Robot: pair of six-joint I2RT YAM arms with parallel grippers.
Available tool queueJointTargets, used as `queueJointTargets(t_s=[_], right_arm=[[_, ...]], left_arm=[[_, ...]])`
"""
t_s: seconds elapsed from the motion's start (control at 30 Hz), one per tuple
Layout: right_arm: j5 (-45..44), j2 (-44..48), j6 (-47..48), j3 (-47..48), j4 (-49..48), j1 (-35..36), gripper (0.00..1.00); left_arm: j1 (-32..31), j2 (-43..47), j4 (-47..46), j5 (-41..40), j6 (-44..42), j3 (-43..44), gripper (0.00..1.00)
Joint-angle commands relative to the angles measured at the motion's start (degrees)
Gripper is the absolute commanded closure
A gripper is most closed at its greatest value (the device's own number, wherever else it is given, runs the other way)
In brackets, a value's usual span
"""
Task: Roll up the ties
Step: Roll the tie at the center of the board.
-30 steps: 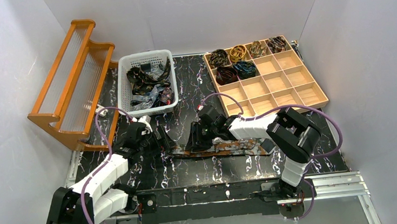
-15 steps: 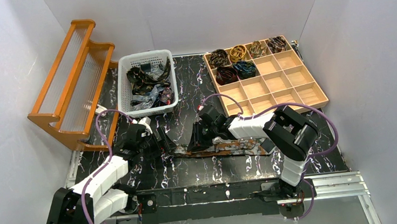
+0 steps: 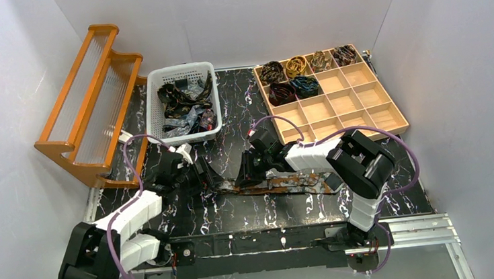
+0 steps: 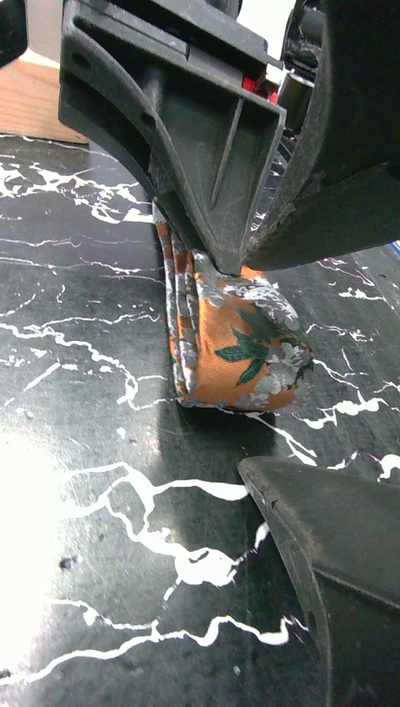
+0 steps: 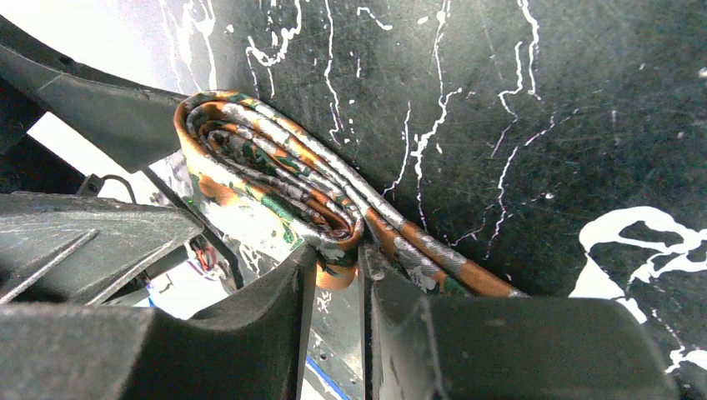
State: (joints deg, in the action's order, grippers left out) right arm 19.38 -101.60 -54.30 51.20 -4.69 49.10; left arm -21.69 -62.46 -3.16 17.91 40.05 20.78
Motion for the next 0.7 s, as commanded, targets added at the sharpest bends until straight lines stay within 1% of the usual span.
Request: queueJointTargets(t_s=[0.0,0.07,0.13,0.23,0.4,0.43,0.57,0.67], right_arm=[[1.41,-1.45,1.59,0.79,0.30,-0.72,0.67],[1.45,-1.78,1.99,0.83,0.37,-0.83,0.67],[1.97,-2.03,2.14,0.75,0.40,-1.35,0.68],[2.09,-2.25,2.18,0.66,0.30,-1.56,0.68],[2.02,-2.66,2.19,0.19,0.43,-1.66,0.69],[2.04,-2.64,2.19,-0.01,0.32,-1.70,0.69],[2.46,-3.20,2.27,-0.09,0.21,-1.64,0.69],[2.69,-3.55,2.27,-0.05,0.29,-1.64,0.69]], left_arm=[[0.34,-3.16,-3.54,3.41,-2.07,-1.61,0.22],[0.40,-4.42,-4.41,2.73,-2.06,-2.39,0.25],[0.42,-5.07,-8.62,5.03,-0.59,-4.07,0.27],[0.42,-4.61,-8.89,5.17,-0.41,-4.67,0.31],[0.42,-4.06,-11.91,6.18,1.62,-7.12,0.37],[0.42,-4.14,-12.45,6.46,1.78,-7.69,0.39],[0.42,-5.08,-18.11,7.92,4.12,-10.13,0.42],[0.42,-7.82,-21.02,9.35,4.43,-10.49,0.45]])
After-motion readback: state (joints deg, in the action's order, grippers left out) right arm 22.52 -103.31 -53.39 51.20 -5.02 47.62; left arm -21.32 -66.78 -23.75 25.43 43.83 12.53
